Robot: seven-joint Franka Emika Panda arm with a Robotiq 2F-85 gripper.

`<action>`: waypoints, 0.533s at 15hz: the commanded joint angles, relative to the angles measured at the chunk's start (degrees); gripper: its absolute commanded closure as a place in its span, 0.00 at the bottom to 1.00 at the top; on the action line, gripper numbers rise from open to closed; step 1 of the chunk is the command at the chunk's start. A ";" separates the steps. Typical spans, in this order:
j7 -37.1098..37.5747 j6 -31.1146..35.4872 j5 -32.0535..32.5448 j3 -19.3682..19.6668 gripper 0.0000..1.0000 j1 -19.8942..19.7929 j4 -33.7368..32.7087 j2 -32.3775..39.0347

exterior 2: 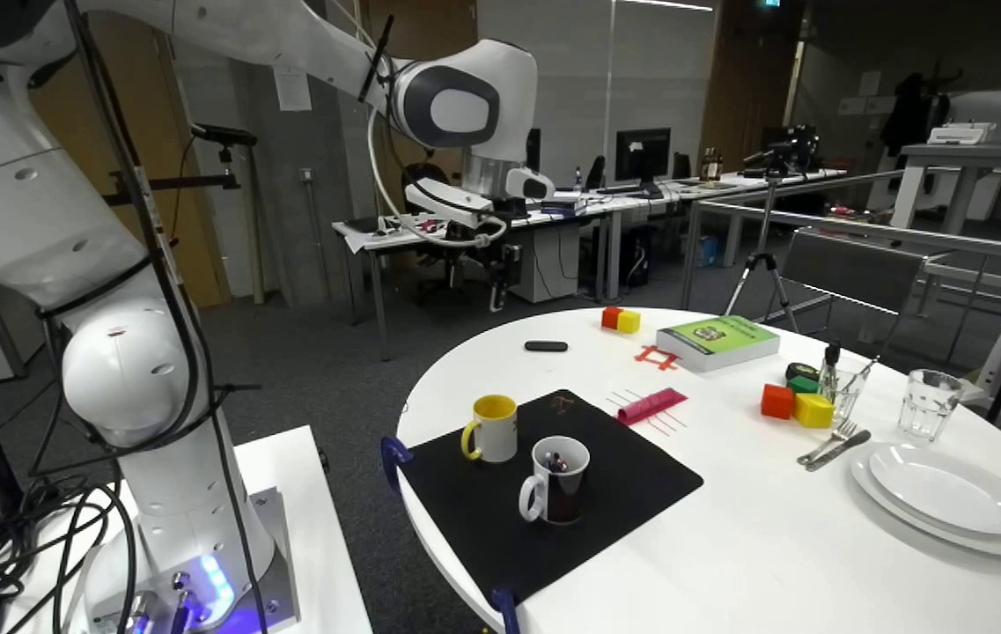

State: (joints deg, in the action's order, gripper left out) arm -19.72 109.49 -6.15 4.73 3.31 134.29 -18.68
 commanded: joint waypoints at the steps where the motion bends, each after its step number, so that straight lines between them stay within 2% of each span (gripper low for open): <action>1: -3.53 0.72 4.45 0.41 0.00 -1.67 -3.83 5.43; 8: -8.11 10.29 8.80 0.51 0.00 -3.22 -9.15 17.02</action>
State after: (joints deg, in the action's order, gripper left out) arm -25.39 117.75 1.36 5.48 1.23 129.41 -7.09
